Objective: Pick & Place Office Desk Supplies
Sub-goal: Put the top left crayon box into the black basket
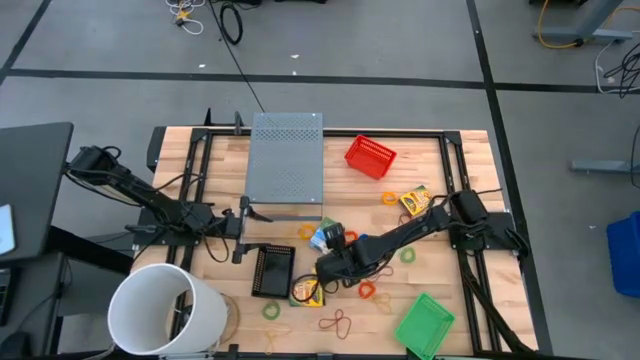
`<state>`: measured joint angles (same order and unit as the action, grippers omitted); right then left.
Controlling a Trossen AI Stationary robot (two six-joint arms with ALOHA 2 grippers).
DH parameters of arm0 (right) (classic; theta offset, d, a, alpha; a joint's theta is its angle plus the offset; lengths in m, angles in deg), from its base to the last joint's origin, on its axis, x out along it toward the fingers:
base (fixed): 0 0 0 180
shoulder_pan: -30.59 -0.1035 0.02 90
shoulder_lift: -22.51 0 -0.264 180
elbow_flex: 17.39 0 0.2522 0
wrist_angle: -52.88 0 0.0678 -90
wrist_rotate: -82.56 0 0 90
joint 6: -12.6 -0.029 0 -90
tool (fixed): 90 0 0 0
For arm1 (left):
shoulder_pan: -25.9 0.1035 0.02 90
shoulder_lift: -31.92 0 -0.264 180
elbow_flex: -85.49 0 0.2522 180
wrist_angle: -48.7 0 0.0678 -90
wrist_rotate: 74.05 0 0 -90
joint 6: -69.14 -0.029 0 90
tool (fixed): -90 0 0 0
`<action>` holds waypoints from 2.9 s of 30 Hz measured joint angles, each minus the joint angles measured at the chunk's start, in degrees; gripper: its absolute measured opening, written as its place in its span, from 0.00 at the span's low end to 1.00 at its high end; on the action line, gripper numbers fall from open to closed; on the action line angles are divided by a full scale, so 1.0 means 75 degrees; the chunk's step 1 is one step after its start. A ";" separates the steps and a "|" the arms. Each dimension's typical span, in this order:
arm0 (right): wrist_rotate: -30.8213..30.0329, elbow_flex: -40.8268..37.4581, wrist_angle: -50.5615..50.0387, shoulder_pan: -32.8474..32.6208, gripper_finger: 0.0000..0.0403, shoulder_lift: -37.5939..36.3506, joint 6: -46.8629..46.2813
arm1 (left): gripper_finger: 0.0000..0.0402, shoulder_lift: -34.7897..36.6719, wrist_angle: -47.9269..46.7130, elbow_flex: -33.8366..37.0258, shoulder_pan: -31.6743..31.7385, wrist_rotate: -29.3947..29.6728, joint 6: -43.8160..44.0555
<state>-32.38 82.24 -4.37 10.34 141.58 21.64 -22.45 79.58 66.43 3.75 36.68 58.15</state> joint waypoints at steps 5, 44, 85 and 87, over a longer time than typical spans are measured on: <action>-0.0706 0.0000 0.0066 0.0032 0.51 0.0417 0.0488 | 0.75 0.0000 -0.0012 0.0000 0.0000 0.0000 0.0003; 0.0324 0.1528 -0.0147 -0.0154 0.00 0.0455 -0.0456 | 0.75 0.0000 0.0020 0.0000 -0.0003 -0.0058 0.0025; 0.3882 0.1743 0.0922 0.0339 0.00 0.0455 0.0185 | 0.75 0.0000 -0.0041 0.0006 0.0000 -0.0058 0.0030; 0.3695 0.1743 0.0959 0.0274 0.00 0.0455 0.0278 | 0.75 0.0000 -0.0041 0.0006 -0.0003 -0.0058 0.0032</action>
<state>-4.66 95.31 2.82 12.39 144.99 23.73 -22.45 79.28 66.48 3.72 36.24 58.39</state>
